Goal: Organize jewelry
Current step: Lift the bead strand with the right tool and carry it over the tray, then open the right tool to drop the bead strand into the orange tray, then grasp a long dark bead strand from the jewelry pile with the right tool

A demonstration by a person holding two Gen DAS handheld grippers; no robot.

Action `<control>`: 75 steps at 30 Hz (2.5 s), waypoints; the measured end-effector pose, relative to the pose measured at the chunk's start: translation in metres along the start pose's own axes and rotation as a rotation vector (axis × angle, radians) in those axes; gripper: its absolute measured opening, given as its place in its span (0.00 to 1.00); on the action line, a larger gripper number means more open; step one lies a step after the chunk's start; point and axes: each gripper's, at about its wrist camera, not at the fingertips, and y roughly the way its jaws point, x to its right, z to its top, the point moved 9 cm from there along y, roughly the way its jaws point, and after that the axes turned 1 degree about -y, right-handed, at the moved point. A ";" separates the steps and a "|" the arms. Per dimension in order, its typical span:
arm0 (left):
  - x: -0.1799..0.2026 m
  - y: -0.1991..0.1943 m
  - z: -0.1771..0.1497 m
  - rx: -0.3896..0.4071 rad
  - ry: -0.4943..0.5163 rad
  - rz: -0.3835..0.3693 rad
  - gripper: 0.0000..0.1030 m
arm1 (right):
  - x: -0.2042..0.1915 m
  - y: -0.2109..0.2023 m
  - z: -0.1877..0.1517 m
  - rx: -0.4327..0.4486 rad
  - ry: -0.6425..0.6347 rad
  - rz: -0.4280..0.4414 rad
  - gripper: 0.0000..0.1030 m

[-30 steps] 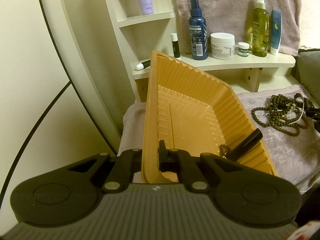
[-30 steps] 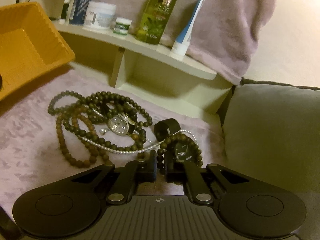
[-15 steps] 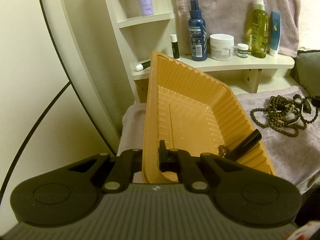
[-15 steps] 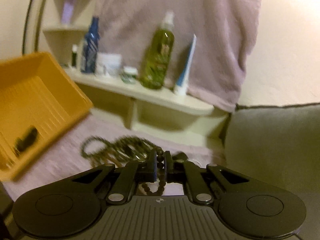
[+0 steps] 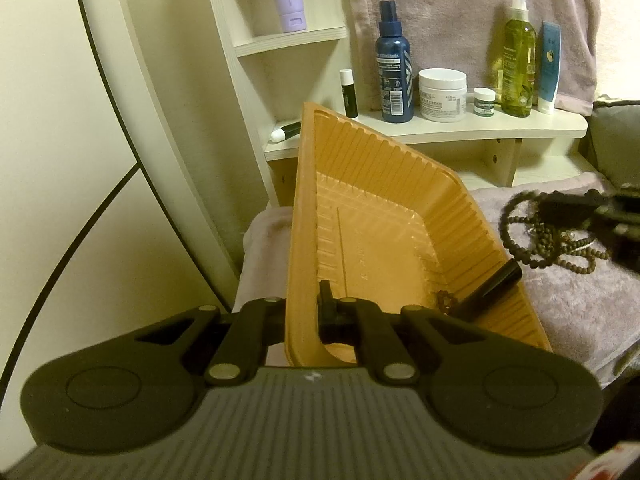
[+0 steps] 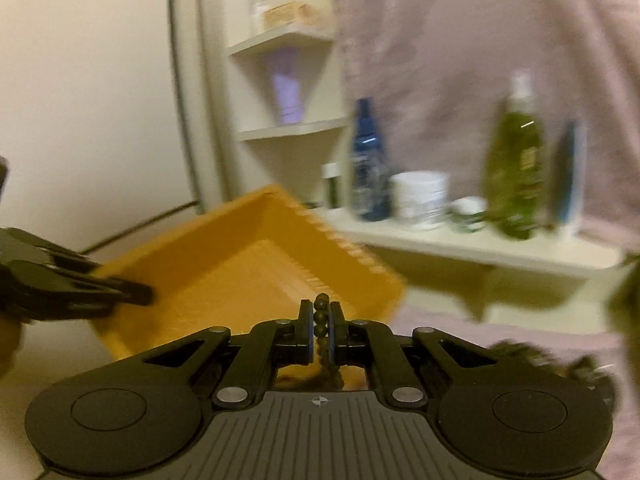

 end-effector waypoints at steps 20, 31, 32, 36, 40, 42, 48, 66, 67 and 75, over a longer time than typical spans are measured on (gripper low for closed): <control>0.001 0.000 0.001 0.000 -0.001 -0.003 0.05 | -0.021 0.036 -0.033 -0.123 0.112 0.148 0.07; 0.000 0.000 0.001 0.000 -0.001 -0.002 0.05 | 0.019 0.009 -0.037 -0.080 0.164 0.002 0.09; 0.000 0.000 0.001 0.000 -0.001 -0.002 0.05 | 0.025 0.005 -0.037 -0.072 0.166 -0.021 0.09; -0.001 0.000 0.000 0.001 -0.002 -0.002 0.05 | 0.055 -0.012 -0.043 -0.061 0.156 -0.150 0.09; 0.000 0.000 0.001 0.000 -0.003 -0.003 0.05 | 0.088 -0.026 -0.052 -0.070 0.174 -0.243 0.09; -0.001 0.000 0.000 0.000 -0.001 -0.001 0.05 | 0.106 -0.033 -0.057 -0.077 0.184 -0.291 0.10; -0.001 0.000 0.000 0.000 -0.002 -0.001 0.05 | 0.142 -0.050 -0.064 -0.082 0.213 -0.378 0.11; -0.002 0.001 0.000 -0.004 -0.002 0.001 0.05 | 0.136 -0.015 -0.058 -0.111 0.214 -0.317 0.37; -0.002 0.001 0.000 -0.004 -0.002 0.001 0.05 | 0.136 -0.014 -0.060 -0.116 0.214 -0.316 0.37; -0.002 0.002 -0.001 -0.002 -0.001 -0.002 0.05 | 0.131 0.003 -0.059 -0.130 0.227 -0.282 0.37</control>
